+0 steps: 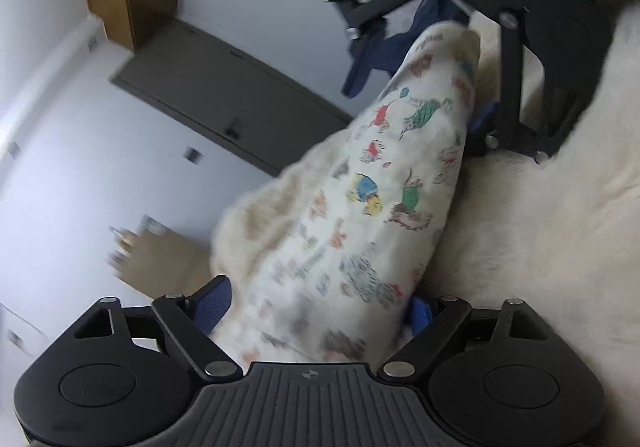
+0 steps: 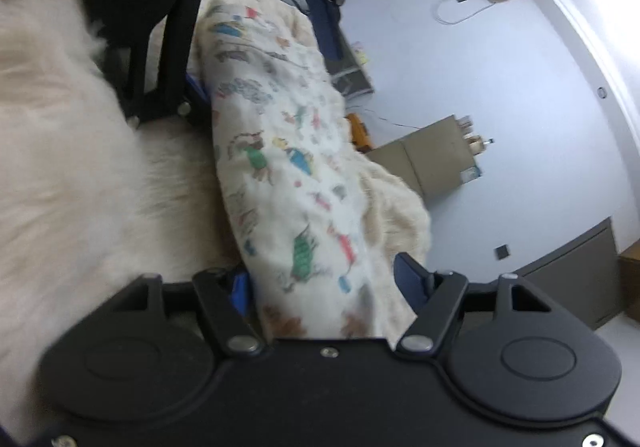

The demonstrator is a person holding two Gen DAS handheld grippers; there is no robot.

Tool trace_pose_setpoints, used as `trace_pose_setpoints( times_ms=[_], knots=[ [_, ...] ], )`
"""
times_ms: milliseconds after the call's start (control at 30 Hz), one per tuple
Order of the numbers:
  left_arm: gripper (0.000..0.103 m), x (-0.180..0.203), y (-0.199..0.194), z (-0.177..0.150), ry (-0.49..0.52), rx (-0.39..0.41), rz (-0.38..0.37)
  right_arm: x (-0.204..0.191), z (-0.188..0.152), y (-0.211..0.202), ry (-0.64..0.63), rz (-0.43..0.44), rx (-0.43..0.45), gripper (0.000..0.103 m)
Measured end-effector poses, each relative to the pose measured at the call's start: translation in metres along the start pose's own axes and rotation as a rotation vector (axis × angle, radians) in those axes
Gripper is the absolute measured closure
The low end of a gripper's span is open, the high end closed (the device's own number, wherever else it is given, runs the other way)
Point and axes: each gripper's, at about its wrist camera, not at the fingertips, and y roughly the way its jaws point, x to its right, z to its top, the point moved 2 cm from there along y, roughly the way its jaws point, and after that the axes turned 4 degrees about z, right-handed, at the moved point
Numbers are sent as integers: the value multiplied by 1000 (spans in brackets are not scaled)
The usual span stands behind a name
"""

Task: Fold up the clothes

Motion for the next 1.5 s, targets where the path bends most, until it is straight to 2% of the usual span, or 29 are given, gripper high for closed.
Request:
trace_pose_setpoints(
  times_ms=[33,67,100,167,200,267,367,467,500,533,567,600,667,700,733,767,833,933,1000,1133,1167,1233,1267,1300,1367,1500],
  knots=[
    [23,-1,5,-1,5,-5,11,3,3,3,4,-1,-4,43],
    [34,-3,11,-3,-7,-20,8,6,4,6,16,13,-7,48],
    [41,-5,16,-6,-20,-37,-1,10,6,8,28,28,-10,55],
    [65,-3,28,-17,-44,-86,-89,14,8,13,42,56,-15,64],
    [70,-4,26,-18,-49,-78,-107,13,7,15,27,70,-18,67],
    [88,-11,22,-17,-63,-69,-131,12,5,15,9,91,-17,75],
    [89,-29,7,-8,-83,-62,-156,23,5,-2,49,93,12,78],
    [88,-38,-25,-1,-26,-48,-193,22,1,-37,58,145,49,76],
    [86,-27,-39,-2,47,-37,-197,13,-2,-45,36,168,48,73],
    [81,-15,-43,-5,72,-37,-191,4,-5,-50,13,184,44,70],
    [79,-3,-46,-9,98,-37,-185,-8,-9,-52,-23,187,34,64],
    [79,8,-50,-13,114,-36,-176,-19,-14,-52,-48,181,28,63],
    [71,12,-48,-15,52,-34,-137,-26,-20,-51,-23,149,50,57],
    [68,12,-47,-15,35,-27,-99,-25,-21,-51,0,123,74,47],
    [62,12,-46,-15,22,-20,-65,-24,-21,-51,12,98,92,43],
    [60,13,-46,-12,41,-9,-50,-25,-20,-51,4,82,97,42],
    [58,15,-46,-7,74,13,-22,-29,-16,-50,-24,74,97,42],
    [58,15,-42,-6,29,12,-30,-35,-8,-47,-47,83,97,44],
    [58,15,-40,-6,-1,11,-36,-36,-7,-45,-22,106,97,50],
    [56,15,-34,-5,-61,9,-46,-34,-13,-40,50,136,93,50],
    [53,15,-33,-4,-71,11,-45,-34,-12,-39,50,131,95,50],
    [51,19,-31,2,-21,39,-1,-36,-11,-41,45,125,97,50],
    [51,20,-32,3,-20,40,-2,-36,-11,-42,40,122,97,50],
    [53,18,-30,1,-35,35,-16,-37,-10,-42,37,121,97,52],
    [64,10,-24,-7,-110,-2,-58,-37,-12,-39,51,130,93,53],
    [66,-9,-22,-20,-288,-87,-144,-31,-19,-38,92,132,73,54]
  ],
)
